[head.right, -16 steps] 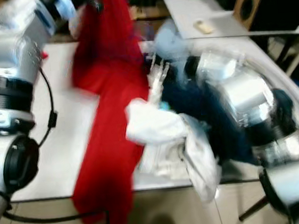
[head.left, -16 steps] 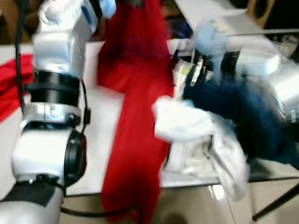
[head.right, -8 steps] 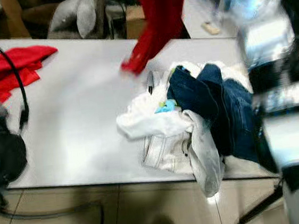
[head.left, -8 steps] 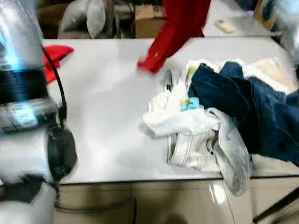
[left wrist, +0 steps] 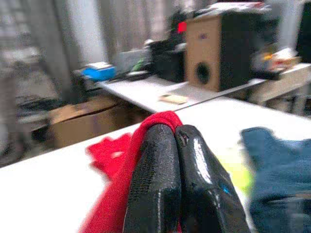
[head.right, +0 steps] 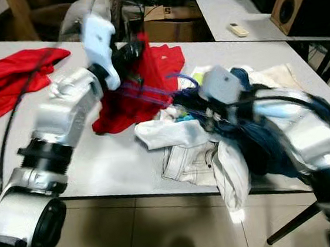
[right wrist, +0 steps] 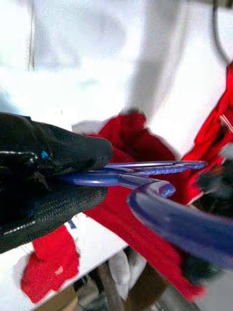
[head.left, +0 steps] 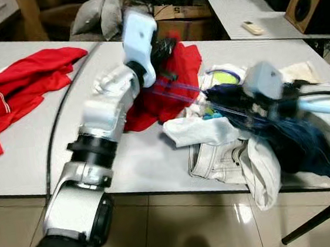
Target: Hang hanger
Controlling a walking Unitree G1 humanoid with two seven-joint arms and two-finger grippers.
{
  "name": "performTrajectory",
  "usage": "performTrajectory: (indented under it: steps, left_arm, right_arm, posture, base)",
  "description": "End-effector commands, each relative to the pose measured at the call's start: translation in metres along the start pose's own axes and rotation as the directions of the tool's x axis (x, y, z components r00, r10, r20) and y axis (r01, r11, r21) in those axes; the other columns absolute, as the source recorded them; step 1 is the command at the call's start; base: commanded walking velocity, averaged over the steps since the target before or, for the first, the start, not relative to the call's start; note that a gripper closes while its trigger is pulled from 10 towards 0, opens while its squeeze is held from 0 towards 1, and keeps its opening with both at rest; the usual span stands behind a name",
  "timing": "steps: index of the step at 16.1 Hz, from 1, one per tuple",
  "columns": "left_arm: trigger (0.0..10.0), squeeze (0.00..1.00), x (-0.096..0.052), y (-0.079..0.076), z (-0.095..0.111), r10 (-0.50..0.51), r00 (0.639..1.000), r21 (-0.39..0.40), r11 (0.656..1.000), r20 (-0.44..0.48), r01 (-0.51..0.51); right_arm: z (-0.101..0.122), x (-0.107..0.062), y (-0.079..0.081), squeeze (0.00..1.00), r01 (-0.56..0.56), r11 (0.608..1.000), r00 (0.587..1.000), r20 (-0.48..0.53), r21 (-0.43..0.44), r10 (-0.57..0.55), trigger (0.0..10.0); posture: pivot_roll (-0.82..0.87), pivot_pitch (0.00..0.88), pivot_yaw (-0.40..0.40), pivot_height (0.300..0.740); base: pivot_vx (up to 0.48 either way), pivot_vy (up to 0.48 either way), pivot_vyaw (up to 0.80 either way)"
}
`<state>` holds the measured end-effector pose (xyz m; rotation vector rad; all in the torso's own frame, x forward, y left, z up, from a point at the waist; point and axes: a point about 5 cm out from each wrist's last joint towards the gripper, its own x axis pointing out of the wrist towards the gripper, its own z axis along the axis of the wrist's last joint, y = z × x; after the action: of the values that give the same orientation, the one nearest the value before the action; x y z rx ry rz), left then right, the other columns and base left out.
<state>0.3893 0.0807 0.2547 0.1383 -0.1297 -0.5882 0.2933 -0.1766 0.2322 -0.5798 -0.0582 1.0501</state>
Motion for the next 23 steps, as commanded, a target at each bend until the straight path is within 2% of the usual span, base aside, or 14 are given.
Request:
performTrajectory:
  steps: [1,3,5,7,9,10,11,13,15,17,18,20,21,23]
  left_arm:
    - [10.0,0.0,0.003,0.009,0.02,0.042,0.997,0.053,0.998,0.06,-0.045]
    - [10.0,0.0,0.004,0.038,0.023,0.16,0.986,0.063,0.985,0.054,-0.164]
    - [10.0,0.0,0.001,0.052,0.016,0.214,0.976,0.048,0.975,0.034,-0.216]
    - [10.0,0.0,-0.005,0.054,-0.003,0.167,0.985,0.037,0.985,-0.034,-0.166]
    - [10.0,0.0,-0.017,0.053,-0.038,0.089,0.987,0.019,0.996,-0.131,-0.087]
    - [10.0,0.28,-0.02,0.047,-0.047,0.017,0.989,-0.01,1.0,-0.146,-0.019]
    - [10.0,1.0,-0.023,0.036,-0.054,-0.101,0.986,-0.053,0.994,-0.132,0.095]
    - [10.0,1.0,-0.033,0.013,-0.059,-0.287,0.949,-0.067,0.958,-0.129,0.281]
    - [10.0,1.0,-0.061,0.0,-0.054,-0.426,0.891,-0.008,0.903,-0.155,0.43]
    - [10.0,1.0,-0.091,0.0,-0.036,-0.49,0.854,0.042,0.863,-0.172,0.504]
    - [10.0,1.0,-0.111,-0.004,-0.026,-0.565,0.803,0.054,0.811,-0.19,0.583]
    - [10.0,1.0,-0.143,-0.006,-0.008,-0.661,0.724,-0.029,0.742,-0.199,0.67]
    - [10.0,1.0,-0.155,0.0,0.008,-0.666,0.734,-0.079,0.745,-0.134,0.662]
    - [10.0,1.0,-0.148,0.027,0.022,-0.435,0.898,0.023,0.899,-0.063,0.437]
  right_arm:
    - [0.012,-0.009,-0.004,0.0,0.002,1.0,1.0,0.019,-0.011,-0.002,10.0]
    - [0.025,-0.03,0.008,0.0,-0.096,0.995,0.995,-0.022,0.014,0.096,10.0]
    - [0.024,-0.043,0.011,0.0,-0.13,0.991,0.986,-0.099,0.016,0.131,10.0]
    - [0.022,-0.061,0.008,0.0,-0.11,0.994,0.978,-0.176,0.024,0.113,10.0]
    - [0.037,-0.089,0.001,0.0,-0.027,0.997,0.989,-0.142,0.076,0.038,10.0]
    - [0.046,-0.098,-0.003,0.0,0.012,0.995,0.996,-0.085,0.095,-0.004,10.0]
    - [0.057,-0.109,-0.01,0.0,0.071,0.992,0.997,-0.022,0.101,-0.069,10.0]
    - [0.067,-0.122,-0.021,0.0,0.184,0.978,0.979,0.074,0.1,-0.192,10.0]
    - [0.067,-0.122,-0.031,0.0,0.33,0.932,0.928,0.13,0.148,-0.349,10.0]
    - [0.055,-0.111,-0.033,0.0,0.412,0.886,0.892,0.104,0.213,-0.44,10.0]
    - [0.049,-0.102,-0.033,0.0,0.456,0.853,0.867,0.089,0.255,-0.49,10.0]
    - [0.043,-0.084,-0.029,0.0,0.487,0.814,0.842,0.078,0.317,-0.534,10.0]
    - [0.043,-0.072,-0.026,0.0,0.48,0.795,0.827,0.111,0.371,-0.551,10.0]
    - [0.043,-0.055,-0.023,0.0,0.499,0.755,0.802,0.106,0.425,-0.589,10.0]
  posture:
    - [0.0,0.0,0.007,0.74]
    - [0.0,0.0,0.008,0.74]
    - [0.0,0.0,0.013,0.74]
    - [0.0,0.0,0.015,0.74]
    - [0.0,0.0,0.017,0.74]
    - [0.0,0.0,0.019,0.74]
    - [-0.01,0.0,0.021,0.74]
    - [-0.01,0.0,0.02,0.74]
    - [0.0,0.0,0.021,0.74]
    - [0.01,0.0,0.02,0.74]
    - [0.01,0.0,0.016,0.74]
    - [0.03,0.0,0.006,0.74]
    - [0.05,0.0,0.001,0.74]
    - [0.05,0.0,0.001,0.74]
  base:
    - [0.0,0.0,0.0]
    - [0.0,0.0,0.0]
    - [0.0,0.0,0.0]
    - [0.0,0.0,0.0]
    - [0.0,0.0,0.0]
    - [0.0,0.0,0.0]
    - [0.0,0.0,0.0]
    - [0.0,0.0,0.0]
    - [0.0,0.0,0.0]
    - [0.0,0.0,0.0]
    - [0.0,0.0,0.0]
    - [0.0,0.0,0.0]
    - [0.0,0.0,0.0]
    - [0.0,0.0,0.0]
